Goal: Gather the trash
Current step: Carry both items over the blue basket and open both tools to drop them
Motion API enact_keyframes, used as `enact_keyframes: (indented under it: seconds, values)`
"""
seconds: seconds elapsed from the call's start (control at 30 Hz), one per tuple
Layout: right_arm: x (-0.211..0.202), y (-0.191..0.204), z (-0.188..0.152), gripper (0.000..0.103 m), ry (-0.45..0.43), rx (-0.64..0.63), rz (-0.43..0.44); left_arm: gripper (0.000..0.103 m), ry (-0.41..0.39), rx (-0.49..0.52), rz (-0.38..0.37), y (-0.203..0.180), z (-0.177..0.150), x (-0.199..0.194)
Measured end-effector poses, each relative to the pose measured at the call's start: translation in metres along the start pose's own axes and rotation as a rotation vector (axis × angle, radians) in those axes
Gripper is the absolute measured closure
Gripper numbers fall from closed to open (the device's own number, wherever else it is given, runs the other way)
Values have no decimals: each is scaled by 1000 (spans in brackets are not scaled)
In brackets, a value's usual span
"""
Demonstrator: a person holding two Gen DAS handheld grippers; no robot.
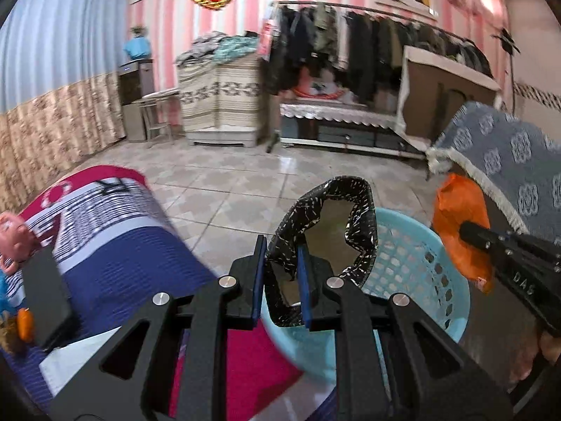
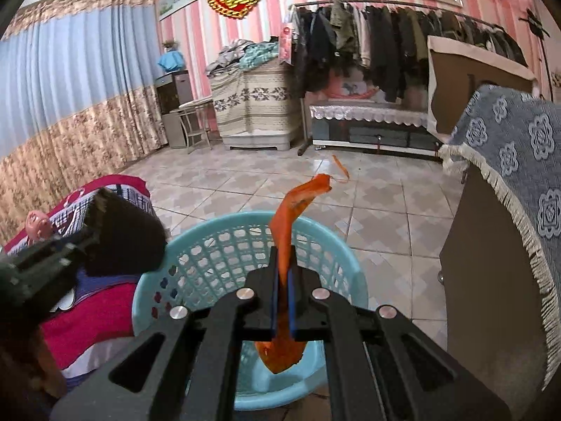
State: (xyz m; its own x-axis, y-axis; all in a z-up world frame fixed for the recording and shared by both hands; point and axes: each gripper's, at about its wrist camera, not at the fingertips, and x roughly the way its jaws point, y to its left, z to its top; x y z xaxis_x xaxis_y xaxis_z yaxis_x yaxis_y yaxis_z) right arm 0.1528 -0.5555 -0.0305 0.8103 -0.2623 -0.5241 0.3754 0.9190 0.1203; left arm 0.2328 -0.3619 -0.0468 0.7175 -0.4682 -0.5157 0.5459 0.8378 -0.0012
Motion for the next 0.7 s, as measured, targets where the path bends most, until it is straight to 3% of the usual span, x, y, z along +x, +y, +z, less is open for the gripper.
enact_keyframes:
  seconds: [0.33, 0.37, 0.4, 0.43, 0.7]
  values:
    - [16, 2, -5, 99, 32, 28, 31, 84, 61, 31, -5, -17, -3, 41]
    - [16, 1, -6, 99, 31, 34, 33, 70, 65, 29, -10, -17, -2, 42]
    - [17, 0, -6, 99, 30, 40, 36, 46, 66, 21, -9, -16, 0, 42]
    - [18, -1, -6, 99, 30, 44, 38, 29, 58, 17, 2, -15, 0, 41]
    - [21, 5, -9, 99, 45, 52, 51, 9, -12, 6, 87, 16, 15, 12]
